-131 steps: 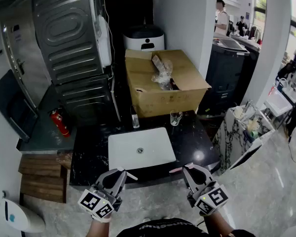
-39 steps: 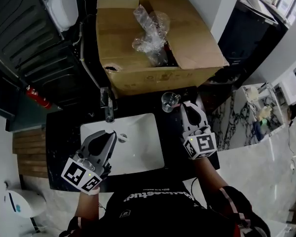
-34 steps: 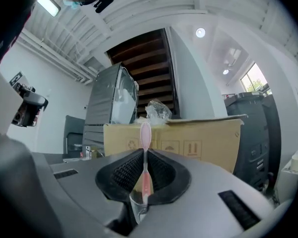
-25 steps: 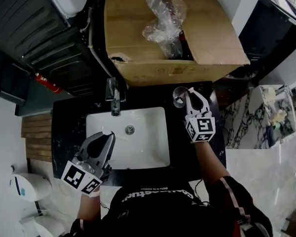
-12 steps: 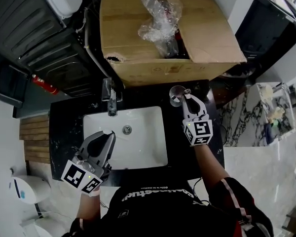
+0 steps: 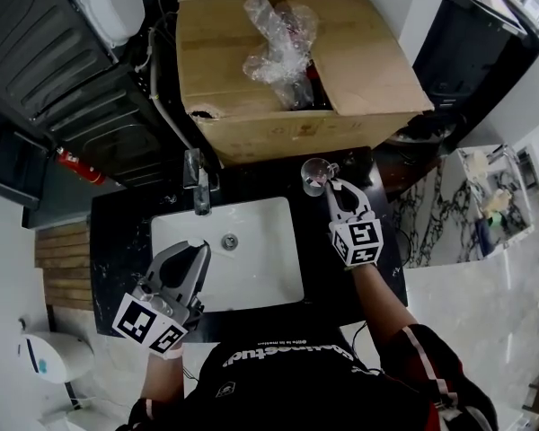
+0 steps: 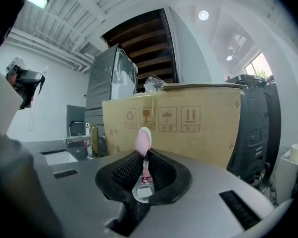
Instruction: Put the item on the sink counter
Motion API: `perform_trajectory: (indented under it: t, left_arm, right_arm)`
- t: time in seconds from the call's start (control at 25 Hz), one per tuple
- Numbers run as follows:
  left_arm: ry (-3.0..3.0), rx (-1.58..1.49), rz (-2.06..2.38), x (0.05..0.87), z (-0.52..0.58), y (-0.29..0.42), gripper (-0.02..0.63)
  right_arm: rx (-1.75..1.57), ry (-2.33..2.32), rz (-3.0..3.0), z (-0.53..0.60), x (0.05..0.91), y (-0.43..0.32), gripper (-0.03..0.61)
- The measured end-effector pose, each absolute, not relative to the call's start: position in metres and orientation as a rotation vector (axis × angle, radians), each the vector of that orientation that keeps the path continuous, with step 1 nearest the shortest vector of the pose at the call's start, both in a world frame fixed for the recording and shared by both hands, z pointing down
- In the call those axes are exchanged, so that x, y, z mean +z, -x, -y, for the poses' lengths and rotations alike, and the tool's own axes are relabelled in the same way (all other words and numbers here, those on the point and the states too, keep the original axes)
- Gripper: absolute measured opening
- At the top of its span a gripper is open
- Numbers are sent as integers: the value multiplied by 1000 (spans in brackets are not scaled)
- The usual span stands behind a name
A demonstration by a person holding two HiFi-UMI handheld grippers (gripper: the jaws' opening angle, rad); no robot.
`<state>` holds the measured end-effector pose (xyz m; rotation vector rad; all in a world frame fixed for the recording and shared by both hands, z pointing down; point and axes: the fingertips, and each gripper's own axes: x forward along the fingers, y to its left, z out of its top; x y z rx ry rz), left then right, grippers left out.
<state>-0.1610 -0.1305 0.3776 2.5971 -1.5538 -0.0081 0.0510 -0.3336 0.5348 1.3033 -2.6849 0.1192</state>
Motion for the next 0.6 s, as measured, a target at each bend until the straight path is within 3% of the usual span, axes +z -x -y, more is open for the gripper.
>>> perform_trajectory:
  t: [0.2,0.6]
  left_arm:
    - [-2601,-26,1560,373,123,164,26]
    - [-2600,-82,1573,369,113,173,26]
  right_arm:
    - [165,-1277,2670,329,540,-51,60]
    - [187,-1253,2651,312,539,-54,177]
